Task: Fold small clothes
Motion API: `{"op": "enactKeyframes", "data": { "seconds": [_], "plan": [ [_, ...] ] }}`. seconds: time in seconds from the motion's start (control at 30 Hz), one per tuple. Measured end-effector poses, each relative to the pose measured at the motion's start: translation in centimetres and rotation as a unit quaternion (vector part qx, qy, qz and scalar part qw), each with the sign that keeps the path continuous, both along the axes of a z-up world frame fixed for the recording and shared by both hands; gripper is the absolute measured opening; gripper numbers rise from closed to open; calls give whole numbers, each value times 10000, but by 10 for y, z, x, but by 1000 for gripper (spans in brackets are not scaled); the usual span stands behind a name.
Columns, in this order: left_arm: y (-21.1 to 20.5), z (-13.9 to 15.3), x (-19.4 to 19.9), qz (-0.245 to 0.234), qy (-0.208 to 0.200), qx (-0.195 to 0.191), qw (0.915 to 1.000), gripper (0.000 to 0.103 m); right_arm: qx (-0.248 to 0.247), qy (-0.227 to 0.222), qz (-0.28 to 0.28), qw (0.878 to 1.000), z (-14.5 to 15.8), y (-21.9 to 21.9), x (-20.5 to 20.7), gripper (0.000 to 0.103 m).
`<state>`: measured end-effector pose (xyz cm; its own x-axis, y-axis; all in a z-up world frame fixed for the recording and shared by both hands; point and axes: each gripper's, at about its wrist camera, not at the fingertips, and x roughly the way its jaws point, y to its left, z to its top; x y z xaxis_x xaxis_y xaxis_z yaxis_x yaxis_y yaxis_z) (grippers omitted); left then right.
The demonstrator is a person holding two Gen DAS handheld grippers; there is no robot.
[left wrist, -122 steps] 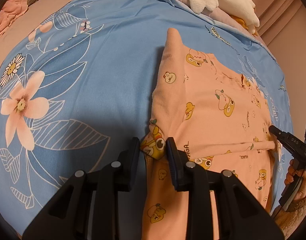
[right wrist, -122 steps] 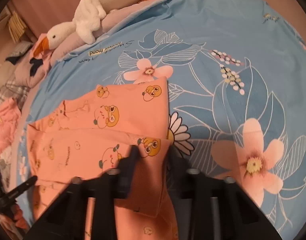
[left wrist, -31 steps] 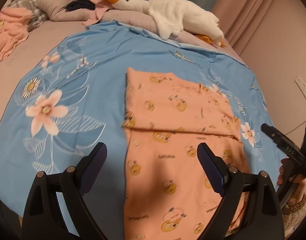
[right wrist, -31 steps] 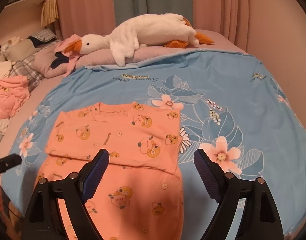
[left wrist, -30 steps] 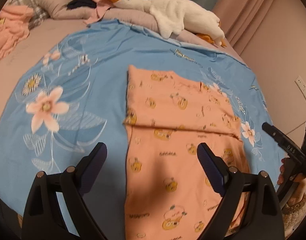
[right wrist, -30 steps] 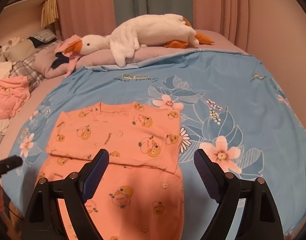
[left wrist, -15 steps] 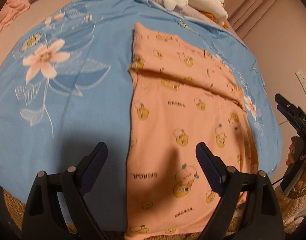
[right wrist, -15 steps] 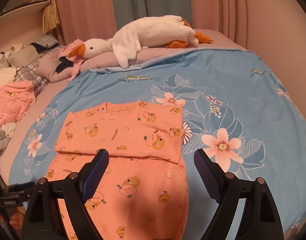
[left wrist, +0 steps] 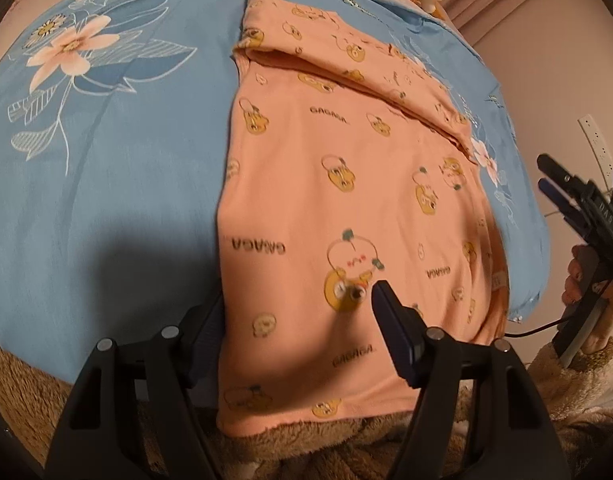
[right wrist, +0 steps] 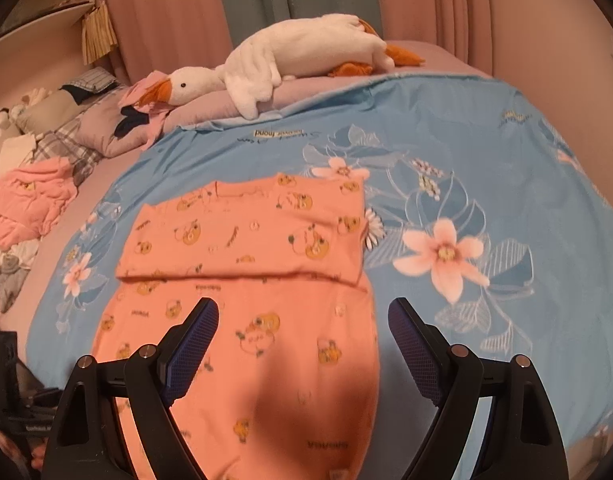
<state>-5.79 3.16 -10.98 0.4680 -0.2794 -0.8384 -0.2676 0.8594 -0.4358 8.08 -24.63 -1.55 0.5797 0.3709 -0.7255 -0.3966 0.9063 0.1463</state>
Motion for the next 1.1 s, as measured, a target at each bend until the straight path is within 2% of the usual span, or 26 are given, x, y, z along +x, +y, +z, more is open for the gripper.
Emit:
{"op": "enactKeyframes", "data": {
  "seconds": [0.23,0.4,0.47,0.6,0.7,0.8,0.87,0.9,0.93,0.97,1.0,1.1],
  "plan": [
    [0,-2,-13,-10,-35,-93,10000,67,-173,420,39,9990,-27,-27,-31,86],
    [-1,-2,-17,-9,23,-79,10000,56,-24,903,157,9958,-48,-45,-52,86],
    [-2,-2,-20,-31,61,-116,9999,55,-57,1079,201,9939,-55,-48,-61,79],
    [-3,-4,-27,-48,63,-176,9998,55,-99,1424,321,9892,-72,-53,-80,77],
    [-5,-4,-33,-58,112,-177,9998,55,-118,1714,347,9845,-86,-56,-89,65],
    [-8,-4,-40,-108,98,-101,9998,55,-152,1786,433,9828,-91,-56,-97,55],
    [-10,-5,-41,-75,86,-67,9999,54,-142,1849,492,9814,-94,-54,-99,31],
    [-11,-5,-41,-73,85,13,9999,46,-151,1872,518,9808,-95,-53,-100,26],
    [-13,-5,-40,-58,113,194,9997,37,-143,1873,575,9805,-95,-51,-101,15],
    [-14,-6,-40,-28,120,305,9995,19,-70,1878,664,9799,-94,-50,-101,9],
    [-13,-8,-40,9,116,335,9994,11,-13,1865,720,9798,-92,-48,-102,9],
    [-9,-6,-39,73,118,173,9998,7,304,1804,890,9791,-83,-45,-99,6]
  ]
}}
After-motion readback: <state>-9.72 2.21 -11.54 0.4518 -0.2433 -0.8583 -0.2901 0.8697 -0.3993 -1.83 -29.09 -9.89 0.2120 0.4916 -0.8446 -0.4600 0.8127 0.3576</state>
